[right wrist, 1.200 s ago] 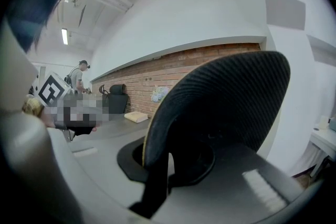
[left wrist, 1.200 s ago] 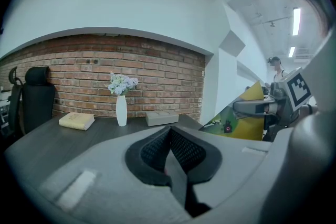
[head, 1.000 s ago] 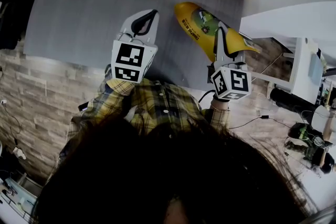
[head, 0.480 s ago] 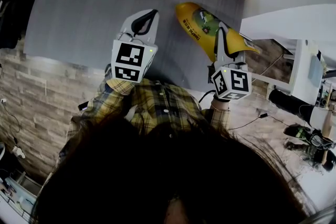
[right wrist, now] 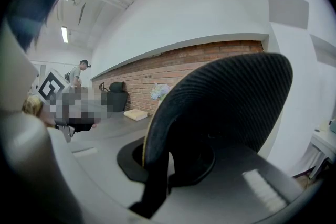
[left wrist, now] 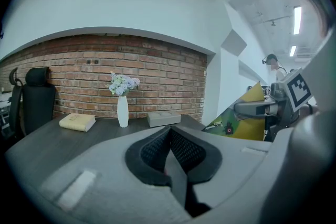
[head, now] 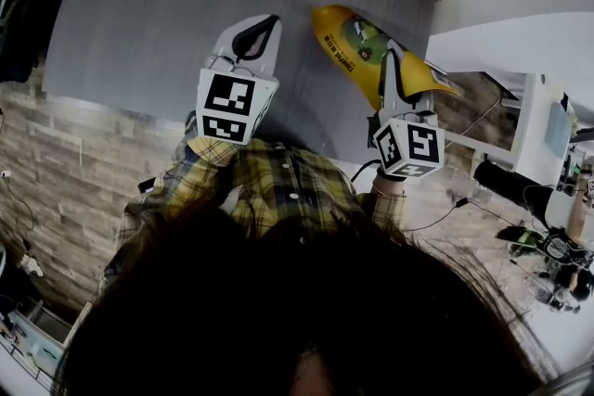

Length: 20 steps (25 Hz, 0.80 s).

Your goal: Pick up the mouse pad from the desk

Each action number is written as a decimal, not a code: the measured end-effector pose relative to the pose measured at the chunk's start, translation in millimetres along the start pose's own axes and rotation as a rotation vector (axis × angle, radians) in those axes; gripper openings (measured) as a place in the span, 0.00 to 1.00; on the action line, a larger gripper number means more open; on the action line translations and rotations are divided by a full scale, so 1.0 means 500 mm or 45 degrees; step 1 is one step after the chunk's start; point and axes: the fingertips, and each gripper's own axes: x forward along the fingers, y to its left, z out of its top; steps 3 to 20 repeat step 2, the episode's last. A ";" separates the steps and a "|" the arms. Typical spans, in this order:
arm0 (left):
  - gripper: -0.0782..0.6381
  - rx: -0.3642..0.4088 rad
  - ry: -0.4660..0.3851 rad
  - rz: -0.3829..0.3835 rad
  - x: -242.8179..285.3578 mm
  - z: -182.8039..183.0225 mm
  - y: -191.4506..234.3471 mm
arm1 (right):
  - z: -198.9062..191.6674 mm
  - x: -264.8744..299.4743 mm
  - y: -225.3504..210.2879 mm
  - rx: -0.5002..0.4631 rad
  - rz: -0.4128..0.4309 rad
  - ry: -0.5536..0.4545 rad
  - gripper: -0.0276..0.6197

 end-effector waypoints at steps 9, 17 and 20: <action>0.10 0.001 -0.001 -0.002 0.002 0.001 0.002 | 0.000 0.002 0.001 0.001 0.001 0.001 0.06; 0.10 0.001 -0.001 -0.002 0.002 0.001 0.002 | 0.000 0.002 0.001 0.001 0.001 0.001 0.06; 0.10 0.001 -0.001 -0.002 0.002 0.001 0.002 | 0.000 0.002 0.001 0.001 0.001 0.001 0.06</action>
